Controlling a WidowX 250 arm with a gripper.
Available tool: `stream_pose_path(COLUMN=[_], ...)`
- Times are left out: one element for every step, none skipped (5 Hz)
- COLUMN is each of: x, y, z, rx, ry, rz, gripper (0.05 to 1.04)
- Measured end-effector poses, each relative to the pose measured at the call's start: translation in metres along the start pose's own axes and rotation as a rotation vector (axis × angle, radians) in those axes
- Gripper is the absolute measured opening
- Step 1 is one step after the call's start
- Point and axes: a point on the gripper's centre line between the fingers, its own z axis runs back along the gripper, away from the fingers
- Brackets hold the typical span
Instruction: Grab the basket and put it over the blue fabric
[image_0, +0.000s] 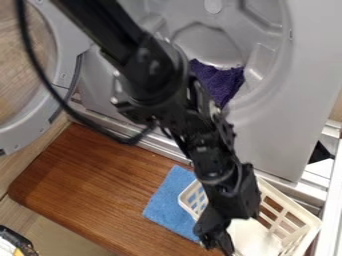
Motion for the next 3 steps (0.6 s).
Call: stream_pose_path(x=[-0.013, -0.034, -0.057], y=[0.003, 0.002, -0.004], z=[0.031, 0.057, 0.074], rx=[0.049, 0.092, 0.139], ry=[0.076, 0.136, 0.141], rz=[0.094, 0.212, 0.326], gripper=[1.000, 1.000, 1.001])
